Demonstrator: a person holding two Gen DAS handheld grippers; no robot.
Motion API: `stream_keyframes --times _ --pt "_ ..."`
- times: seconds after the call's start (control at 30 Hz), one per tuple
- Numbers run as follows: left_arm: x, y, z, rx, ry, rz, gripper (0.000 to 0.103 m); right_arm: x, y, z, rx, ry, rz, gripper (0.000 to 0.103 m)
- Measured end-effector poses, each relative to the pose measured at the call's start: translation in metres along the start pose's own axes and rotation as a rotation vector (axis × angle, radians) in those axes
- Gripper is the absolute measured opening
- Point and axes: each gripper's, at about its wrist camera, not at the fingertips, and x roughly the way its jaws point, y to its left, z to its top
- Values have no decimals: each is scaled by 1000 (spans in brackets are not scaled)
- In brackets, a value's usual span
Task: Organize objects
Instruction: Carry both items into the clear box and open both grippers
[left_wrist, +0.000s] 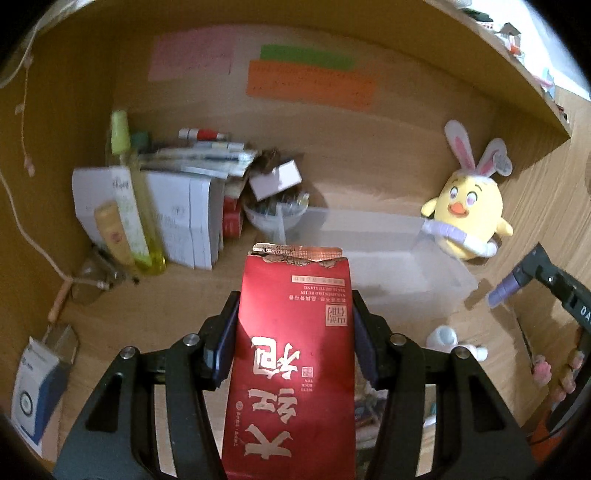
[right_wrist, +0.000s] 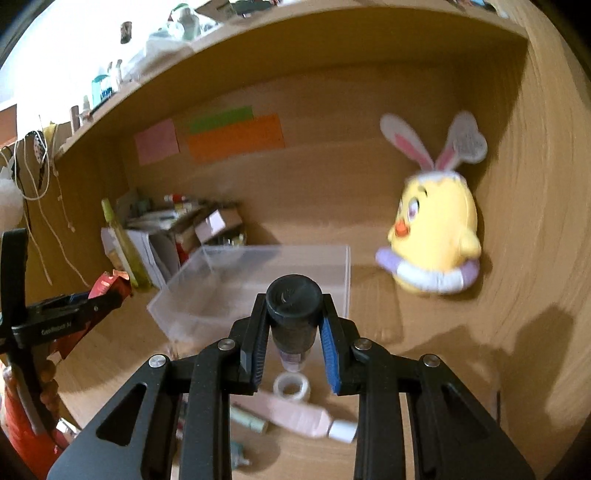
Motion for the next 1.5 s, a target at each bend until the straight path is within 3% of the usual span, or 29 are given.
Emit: stream_keyframes --times 0.2,0.47,0.83,1.03,1.5 --pt "7 -7 23 14 -21 -13 55 15 1 23 -10 -10 36 24" --pt "38 -15 44 25 15 -8 55 55 13 38 -70 38 46 24" --pt "98 -26 51 41 125 -71 55 111 9 31 -78 176 46 24" --pt "132 -31 49 55 205 -61 55 129 7 24 -112 243 26 24" --pt "161 -47 56 118 260 -58 55 178 23 11 -170 379 22 24"
